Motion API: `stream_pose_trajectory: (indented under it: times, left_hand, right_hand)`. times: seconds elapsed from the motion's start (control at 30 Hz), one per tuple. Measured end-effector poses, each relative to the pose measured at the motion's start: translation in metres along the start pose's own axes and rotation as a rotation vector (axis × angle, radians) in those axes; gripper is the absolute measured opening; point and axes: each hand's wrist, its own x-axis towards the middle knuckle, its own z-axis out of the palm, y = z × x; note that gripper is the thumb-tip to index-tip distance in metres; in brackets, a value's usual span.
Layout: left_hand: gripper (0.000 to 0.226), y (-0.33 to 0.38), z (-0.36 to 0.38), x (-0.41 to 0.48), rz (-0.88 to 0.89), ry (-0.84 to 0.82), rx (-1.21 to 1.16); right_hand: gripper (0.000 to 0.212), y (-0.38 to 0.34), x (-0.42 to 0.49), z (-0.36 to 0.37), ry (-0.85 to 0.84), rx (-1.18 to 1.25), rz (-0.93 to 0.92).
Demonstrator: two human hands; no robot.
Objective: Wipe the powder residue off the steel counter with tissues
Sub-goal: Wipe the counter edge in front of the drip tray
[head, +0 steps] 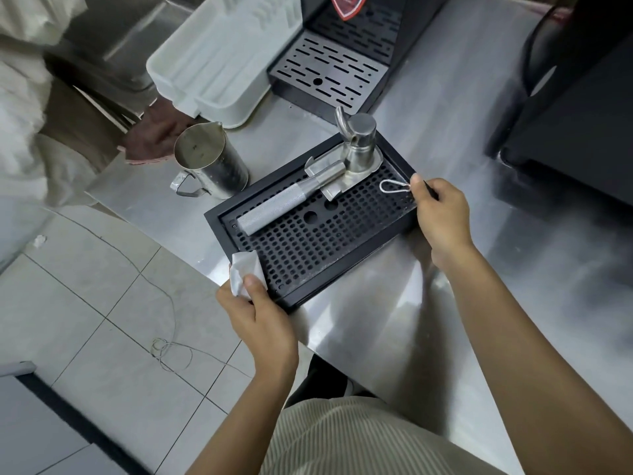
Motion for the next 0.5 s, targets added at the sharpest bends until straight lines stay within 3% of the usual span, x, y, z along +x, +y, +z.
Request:
stream_pose_trajectory:
  times: [0.5]
  left_hand:
    - [0.015,0.003,0.000,-0.002,0.011,0.008,-0.020]
  right_hand:
    - [0.035,-0.005,-0.005,-0.012,-0.002,0.096,0.112]
